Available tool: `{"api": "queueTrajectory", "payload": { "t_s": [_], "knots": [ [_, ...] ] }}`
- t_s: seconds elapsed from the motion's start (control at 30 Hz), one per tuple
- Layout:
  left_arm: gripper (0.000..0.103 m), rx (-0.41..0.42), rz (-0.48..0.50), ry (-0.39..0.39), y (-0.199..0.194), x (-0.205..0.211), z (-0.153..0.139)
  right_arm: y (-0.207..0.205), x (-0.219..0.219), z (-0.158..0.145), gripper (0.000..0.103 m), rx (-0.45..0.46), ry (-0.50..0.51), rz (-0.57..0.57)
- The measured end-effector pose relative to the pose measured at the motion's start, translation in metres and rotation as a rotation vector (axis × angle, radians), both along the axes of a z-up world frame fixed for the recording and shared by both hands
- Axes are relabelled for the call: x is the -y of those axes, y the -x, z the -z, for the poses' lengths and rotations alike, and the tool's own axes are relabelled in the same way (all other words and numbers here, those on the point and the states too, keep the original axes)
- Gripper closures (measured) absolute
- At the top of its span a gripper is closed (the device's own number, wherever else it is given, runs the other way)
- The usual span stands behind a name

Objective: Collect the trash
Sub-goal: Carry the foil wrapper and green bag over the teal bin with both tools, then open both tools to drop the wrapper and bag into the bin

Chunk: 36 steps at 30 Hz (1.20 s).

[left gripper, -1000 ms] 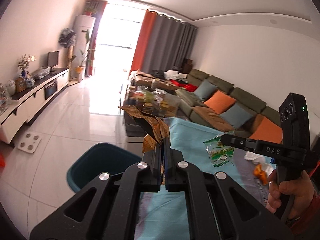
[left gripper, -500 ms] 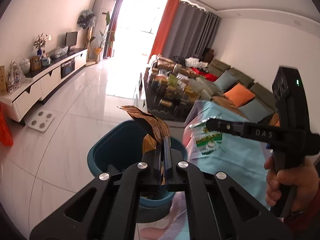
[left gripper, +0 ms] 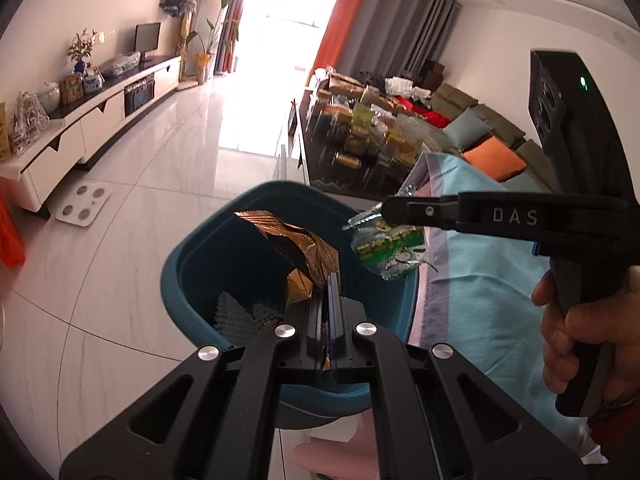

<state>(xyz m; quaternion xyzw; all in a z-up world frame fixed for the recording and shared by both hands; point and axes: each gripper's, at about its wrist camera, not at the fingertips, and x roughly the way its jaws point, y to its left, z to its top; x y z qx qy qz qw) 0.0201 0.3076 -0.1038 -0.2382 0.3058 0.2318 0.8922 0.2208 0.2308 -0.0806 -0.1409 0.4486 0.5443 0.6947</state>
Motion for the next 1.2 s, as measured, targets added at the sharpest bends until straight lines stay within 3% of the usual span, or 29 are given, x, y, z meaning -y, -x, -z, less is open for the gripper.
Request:
{"api": "queueTrajectory", "payload": {
  "t_s": [0.3,0.6,0.63,0.7,0.97,1.2],
  "knots": [
    [0.100,-0.069,0.002,0.006,-0.033,-0.001,0.024,0.003,-0.022,0.016,0.092,-0.006,0.076,-0.016],
    [0.094,-0.106,-0.009,0.012,-0.043,-0.008,0.040,-0.002,-0.025,0.022,0.084,-0.009,0.098,-0.007],
    [0.088,-0.100,-0.002,0.018,-0.044,-0.008,0.041,-0.004,-0.025,0.022,0.073,-0.020,0.090,-0.009],
    [0.079,-0.102,-0.003,0.012,-0.044,-0.006,0.041,-0.006,-0.022,0.019,0.064,-0.020,0.079,0.001],
    [0.056,-0.071,-0.018,-0.012,-0.046,-0.007,0.031,-0.019,-0.006,0.002,0.061,-0.063,0.004,0.044],
    [0.034,0.000,-0.058,-0.065,-0.027,0.000,-0.006,-0.029,0.036,-0.033,0.048,-0.042,-0.098,0.102]
  ]
}}
